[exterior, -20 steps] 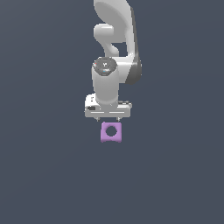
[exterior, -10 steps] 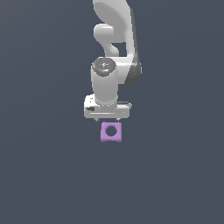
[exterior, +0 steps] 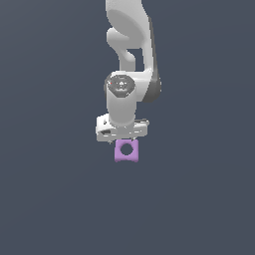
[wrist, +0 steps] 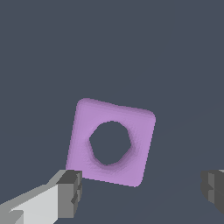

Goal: Pick up the object and move it to a goal position.

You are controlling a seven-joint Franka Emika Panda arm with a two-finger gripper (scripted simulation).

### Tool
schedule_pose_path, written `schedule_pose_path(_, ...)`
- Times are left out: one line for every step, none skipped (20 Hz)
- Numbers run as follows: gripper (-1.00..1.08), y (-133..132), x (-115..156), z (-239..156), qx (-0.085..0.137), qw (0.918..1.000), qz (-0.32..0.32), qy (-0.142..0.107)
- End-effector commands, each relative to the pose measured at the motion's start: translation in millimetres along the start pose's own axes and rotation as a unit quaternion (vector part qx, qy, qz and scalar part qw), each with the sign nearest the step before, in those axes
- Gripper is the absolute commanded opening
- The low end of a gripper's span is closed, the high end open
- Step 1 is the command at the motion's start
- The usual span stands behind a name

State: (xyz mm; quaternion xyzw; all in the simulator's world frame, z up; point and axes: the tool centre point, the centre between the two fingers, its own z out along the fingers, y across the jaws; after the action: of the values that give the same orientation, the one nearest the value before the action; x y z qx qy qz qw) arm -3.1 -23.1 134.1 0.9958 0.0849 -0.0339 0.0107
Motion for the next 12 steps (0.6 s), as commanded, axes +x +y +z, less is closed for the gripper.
schedule_pose_path(1.08,1.2,3.6,6.5,-0.005,0.9994,-0.032,-0.008)
schedule_pose_path(1.08,1.9,5.2,9.5,-0.008,0.9988,-0.047,-0.012)
schedule_pose_path(1.08,2.5,6.9,12.6,-0.010,0.9979,-0.062,-0.016)
schedule_pose_path(1.08,3.3,8.6,16.0,-0.013,0.9967,-0.078,-0.020)
schedule_pose_path(1.08,4.0,10.4,19.5,-0.015,0.9951,-0.095,-0.024)
schedule_pose_path(1.08,4.8,12.2,23.1,-0.018,0.9931,-0.112,-0.029)
schedule_pose_path(1.08,5.7,13.9,26.7,-0.020,0.9909,-0.129,-0.033)
schedule_pose_path(1.08,6.5,15.6,30.3,-0.022,0.9884,-0.145,-0.038)
schedule_pose_path(1.08,7.4,17.2,34.0,-0.024,0.9856,-0.162,-0.043)
schedule_pose_path(1.08,8.3,18.8,37.7,-0.026,0.9825,-0.178,-0.047)
schedule_pose_path(1.08,9.2,20.4,41.3,-0.028,0.9791,-0.195,-0.052)
schedule_pose_path(1.08,10.1,21.8,44.8,-0.030,0.9756,-0.210,-0.056)
